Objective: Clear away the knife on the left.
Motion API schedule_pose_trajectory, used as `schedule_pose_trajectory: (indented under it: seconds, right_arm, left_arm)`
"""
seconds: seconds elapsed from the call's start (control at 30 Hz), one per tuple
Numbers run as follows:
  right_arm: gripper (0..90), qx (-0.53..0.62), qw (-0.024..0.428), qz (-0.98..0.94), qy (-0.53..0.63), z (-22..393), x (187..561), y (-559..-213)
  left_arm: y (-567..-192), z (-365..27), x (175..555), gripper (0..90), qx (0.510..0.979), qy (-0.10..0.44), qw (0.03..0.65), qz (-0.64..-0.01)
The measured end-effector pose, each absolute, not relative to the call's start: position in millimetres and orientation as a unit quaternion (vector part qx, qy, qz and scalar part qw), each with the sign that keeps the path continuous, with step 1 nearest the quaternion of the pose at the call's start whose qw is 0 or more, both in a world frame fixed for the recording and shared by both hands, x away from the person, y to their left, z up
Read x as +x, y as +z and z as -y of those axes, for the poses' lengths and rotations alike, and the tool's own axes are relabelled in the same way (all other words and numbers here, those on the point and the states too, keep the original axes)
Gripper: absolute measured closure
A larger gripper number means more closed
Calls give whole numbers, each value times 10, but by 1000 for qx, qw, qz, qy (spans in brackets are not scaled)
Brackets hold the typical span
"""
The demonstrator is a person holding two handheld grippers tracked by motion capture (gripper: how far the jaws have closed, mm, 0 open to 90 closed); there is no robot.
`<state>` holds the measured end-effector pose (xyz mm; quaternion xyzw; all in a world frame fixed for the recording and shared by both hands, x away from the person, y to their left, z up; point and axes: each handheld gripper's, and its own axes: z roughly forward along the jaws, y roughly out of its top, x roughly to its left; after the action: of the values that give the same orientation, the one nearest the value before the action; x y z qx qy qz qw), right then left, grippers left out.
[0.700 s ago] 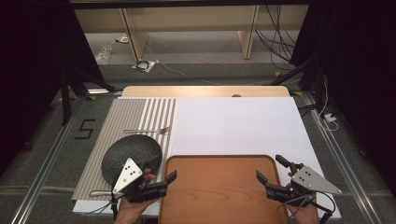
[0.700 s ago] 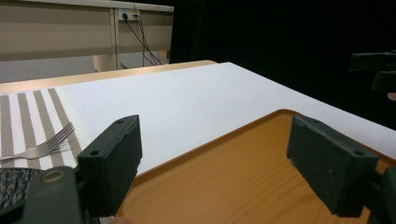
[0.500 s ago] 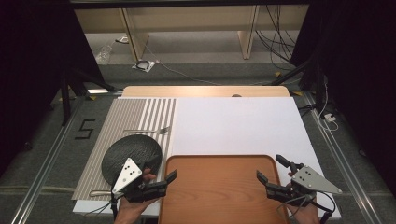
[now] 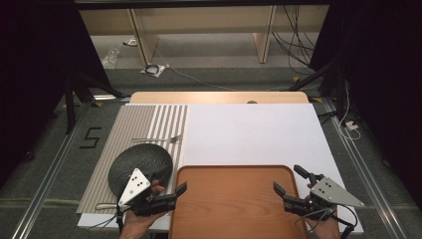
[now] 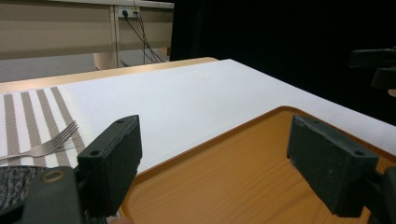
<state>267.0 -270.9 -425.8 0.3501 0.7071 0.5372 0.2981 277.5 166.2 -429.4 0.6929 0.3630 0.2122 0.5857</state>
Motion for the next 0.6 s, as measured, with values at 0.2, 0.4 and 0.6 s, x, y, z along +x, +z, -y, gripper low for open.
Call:
schedule_pose_trajectory:
  seconds: [0.2,0.4,0.6]
  right_arm:
    - [184,351,298,-706,538,2699,2692,-4271]
    - [184,348,296,-710,536,2668,2704,-4281]
    - [185,350,295,-710,535,2683,2701,-4268]
  left_arm:
    - [-4272,-1691,2780,182,701,213,573,-368]
    - [-4233,-1761,2806,183,711,205,559,-375]
    - [-4216,-1864,2818,187,731,204,532,-375]
